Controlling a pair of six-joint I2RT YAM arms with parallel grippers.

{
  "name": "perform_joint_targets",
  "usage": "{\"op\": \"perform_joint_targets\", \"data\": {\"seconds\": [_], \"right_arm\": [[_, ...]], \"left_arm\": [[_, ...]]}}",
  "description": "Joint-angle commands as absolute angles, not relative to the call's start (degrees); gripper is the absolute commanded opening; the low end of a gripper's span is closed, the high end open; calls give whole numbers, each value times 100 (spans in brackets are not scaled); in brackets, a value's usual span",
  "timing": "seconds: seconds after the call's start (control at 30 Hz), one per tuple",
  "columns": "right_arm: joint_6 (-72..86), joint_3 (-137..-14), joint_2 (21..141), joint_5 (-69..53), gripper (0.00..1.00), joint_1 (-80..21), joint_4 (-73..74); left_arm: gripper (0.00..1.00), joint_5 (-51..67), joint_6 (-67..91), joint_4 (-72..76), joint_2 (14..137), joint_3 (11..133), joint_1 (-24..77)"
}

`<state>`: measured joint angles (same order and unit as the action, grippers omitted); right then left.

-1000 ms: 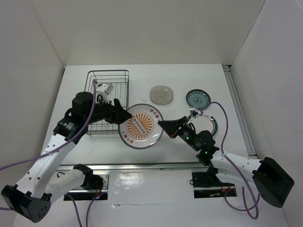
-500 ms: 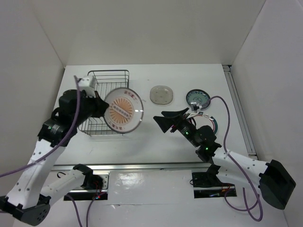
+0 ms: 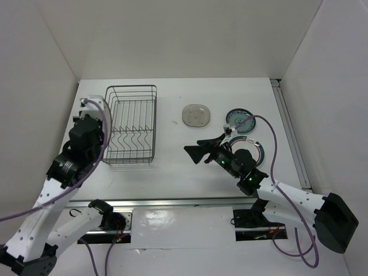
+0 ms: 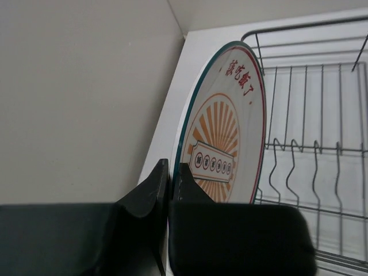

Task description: Load the plates into the dish rack

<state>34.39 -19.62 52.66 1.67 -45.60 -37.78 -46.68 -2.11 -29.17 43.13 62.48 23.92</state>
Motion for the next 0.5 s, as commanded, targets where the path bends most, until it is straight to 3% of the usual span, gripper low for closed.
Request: {"op": "perform_joint_targets", "data": {"seconds": [0.0,0.47], "right_arm": [[3270,-2127,5125,27,100,-4562,-3701],[3146,-1776,4280,-131,100,-4228,-3164]], "left_arm": [[0,-5360,-1185,-1629,4525,6118,2470],[0,-4950,-862,-1134,5546,5828,2188]]}}
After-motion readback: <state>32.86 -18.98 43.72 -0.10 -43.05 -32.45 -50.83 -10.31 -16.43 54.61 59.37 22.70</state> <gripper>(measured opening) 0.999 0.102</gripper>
